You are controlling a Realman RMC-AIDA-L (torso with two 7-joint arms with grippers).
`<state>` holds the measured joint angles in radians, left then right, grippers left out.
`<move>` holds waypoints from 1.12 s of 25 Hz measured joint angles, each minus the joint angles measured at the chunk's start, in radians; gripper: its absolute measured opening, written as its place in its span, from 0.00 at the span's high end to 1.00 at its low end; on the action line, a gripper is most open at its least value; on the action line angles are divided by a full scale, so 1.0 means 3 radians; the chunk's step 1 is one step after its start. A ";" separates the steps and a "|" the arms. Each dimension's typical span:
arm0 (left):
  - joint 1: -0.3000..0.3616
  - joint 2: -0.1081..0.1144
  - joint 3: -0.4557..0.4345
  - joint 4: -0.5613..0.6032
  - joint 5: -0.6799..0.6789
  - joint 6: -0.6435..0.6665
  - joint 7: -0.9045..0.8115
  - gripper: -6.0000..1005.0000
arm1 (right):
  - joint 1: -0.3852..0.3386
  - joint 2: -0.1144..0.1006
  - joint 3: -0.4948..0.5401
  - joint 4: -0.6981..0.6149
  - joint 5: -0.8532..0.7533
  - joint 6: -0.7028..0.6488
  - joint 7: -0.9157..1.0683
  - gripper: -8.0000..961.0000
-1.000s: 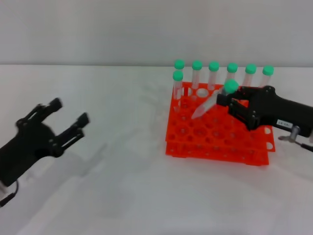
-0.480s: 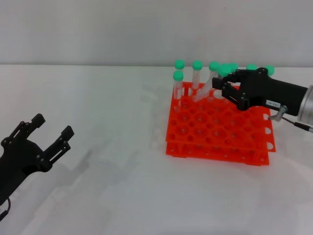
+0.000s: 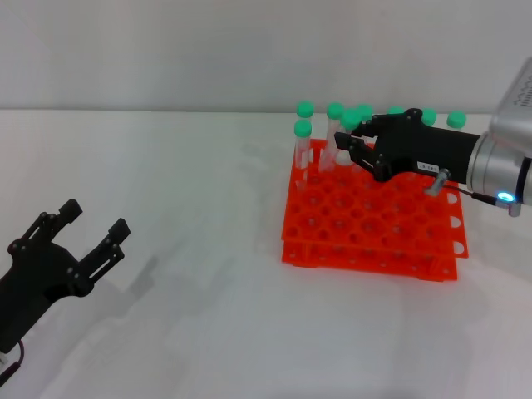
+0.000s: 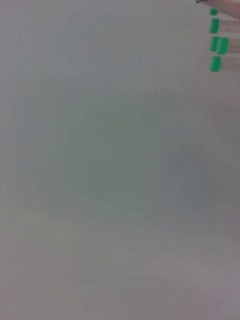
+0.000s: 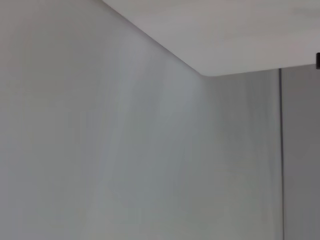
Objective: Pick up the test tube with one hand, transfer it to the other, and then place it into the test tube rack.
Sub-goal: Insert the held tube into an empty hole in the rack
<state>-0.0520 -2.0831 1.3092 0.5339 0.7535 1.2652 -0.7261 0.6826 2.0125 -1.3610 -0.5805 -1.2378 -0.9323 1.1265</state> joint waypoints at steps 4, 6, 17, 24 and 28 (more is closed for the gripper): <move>-0.0004 0.0000 0.0003 -0.0024 -0.0001 0.0002 0.0001 0.20 | 0.0034 0.0001 -0.0018 -0.0003 -0.0001 0.0063 0.0007 0.73; -0.0002 0.0000 0.0005 -0.0025 -0.0001 0.0003 0.0002 0.20 | 0.0040 -0.0003 -0.0016 -0.0003 -0.0001 0.0104 0.0009 0.73; 0.0001 0.0000 0.0008 -0.0031 -0.0001 0.0007 0.0002 0.20 | 0.0064 -0.0019 -0.0048 -0.0003 -0.0040 0.0232 0.0017 0.72; -0.0011 0.0000 0.0003 -0.0031 -0.0001 0.0007 0.0002 0.20 | 0.0081 -0.0021 -0.0071 -0.0002 -0.0178 0.0256 0.0129 0.72; -0.0025 0.0000 0.0001 -0.0031 -0.0001 0.0007 0.0002 0.20 | 0.0105 -0.0020 -0.0110 0.0011 -0.0184 0.0325 0.0140 0.71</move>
<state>-0.0595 -2.0831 1.3096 0.5245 0.7531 1.2672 -0.7254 0.7141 2.0063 -1.3940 -0.5772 -1.2930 -0.8348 1.1686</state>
